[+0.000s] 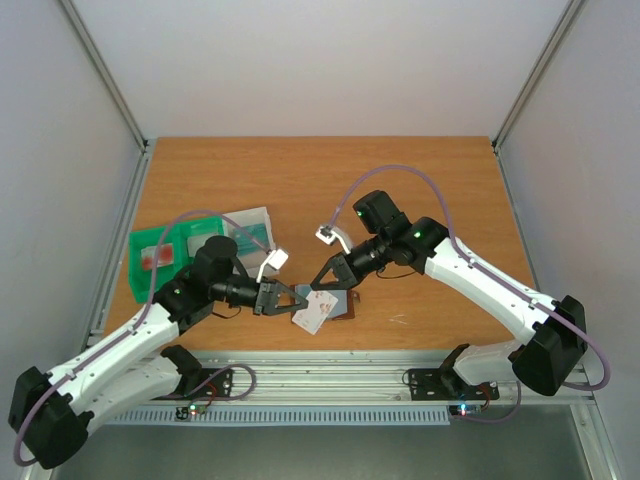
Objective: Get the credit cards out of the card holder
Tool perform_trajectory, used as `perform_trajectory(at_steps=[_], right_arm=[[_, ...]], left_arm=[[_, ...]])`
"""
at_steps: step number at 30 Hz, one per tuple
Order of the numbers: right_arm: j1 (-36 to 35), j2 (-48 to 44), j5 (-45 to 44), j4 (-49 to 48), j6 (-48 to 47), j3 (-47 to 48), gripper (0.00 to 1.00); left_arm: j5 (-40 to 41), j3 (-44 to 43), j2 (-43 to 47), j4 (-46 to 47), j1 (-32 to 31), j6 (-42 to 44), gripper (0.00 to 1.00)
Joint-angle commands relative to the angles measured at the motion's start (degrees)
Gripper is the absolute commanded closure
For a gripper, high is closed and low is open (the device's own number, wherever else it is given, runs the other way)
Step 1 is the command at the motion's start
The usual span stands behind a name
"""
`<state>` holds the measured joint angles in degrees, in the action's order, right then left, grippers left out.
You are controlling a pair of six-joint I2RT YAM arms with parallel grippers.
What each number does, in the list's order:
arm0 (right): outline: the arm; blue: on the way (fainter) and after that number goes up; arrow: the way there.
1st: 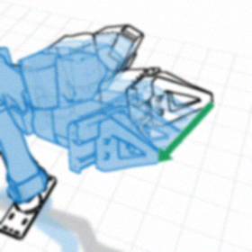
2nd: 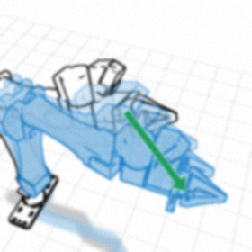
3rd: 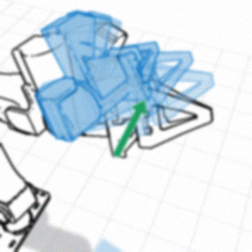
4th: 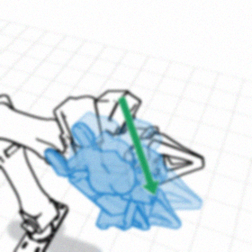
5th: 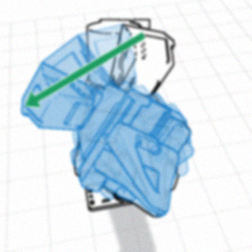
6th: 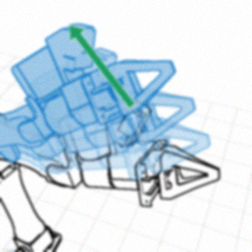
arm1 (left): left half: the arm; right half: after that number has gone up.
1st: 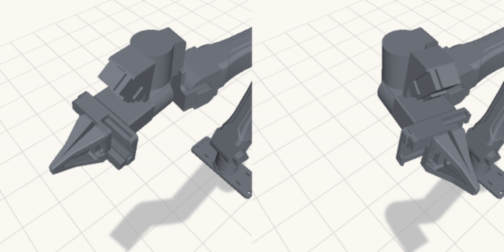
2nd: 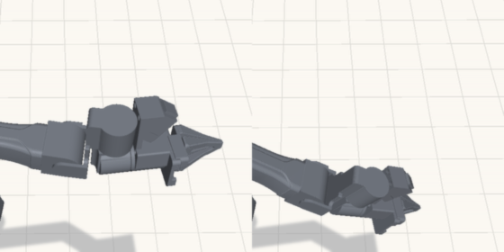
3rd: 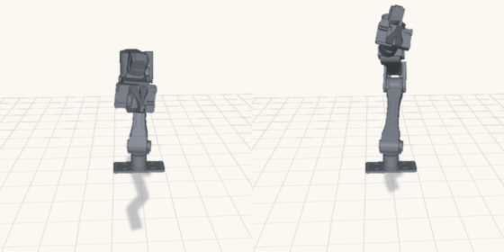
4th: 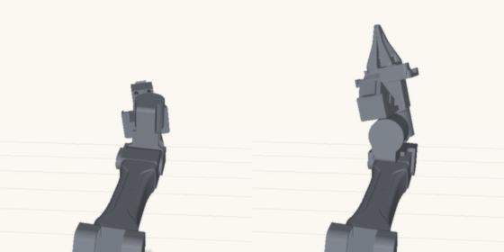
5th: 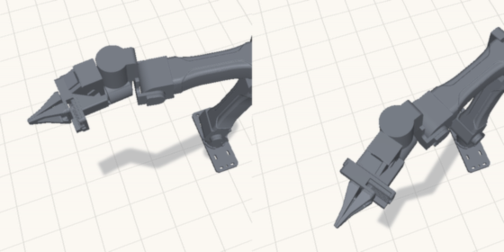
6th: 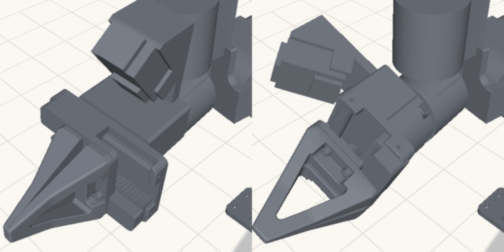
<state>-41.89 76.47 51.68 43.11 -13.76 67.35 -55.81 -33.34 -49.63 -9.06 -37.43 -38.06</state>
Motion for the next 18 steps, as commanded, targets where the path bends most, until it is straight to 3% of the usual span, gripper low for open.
perform_trajectory(at_steps=[1,4,9,13,18], right_arm=[[-0.9,-0.3,2.7,0.1,-0.7,0.7,0.98],[-0.8,-0.6,3.0,-0.6,-0.4,0.3,0.99],[-0.8,-1.7,2.4,-3.1,2.2,-0.3,0.99],[-0.8,-2.8,0.6,-6.0,5.3,-1.3,0.99],[-0.6,-5.0,-4.7,-13.4,12.9,-3.7,0.99]], left_arm=[[0.0,-0.8,1.3,1.4,0.0,1.4,1.0],[1.2,-1.1,1.6,0.2,0.0,1.7,0.99],[6.1,-2.5,3.0,-3.7,-0.1,3.5,0.8],[16.4,-4.6,6.0,-10.6,-0.1,5.2,0.44],[26.3,-4.9,11.6,-11.9,0.0,2.1,0.19]])
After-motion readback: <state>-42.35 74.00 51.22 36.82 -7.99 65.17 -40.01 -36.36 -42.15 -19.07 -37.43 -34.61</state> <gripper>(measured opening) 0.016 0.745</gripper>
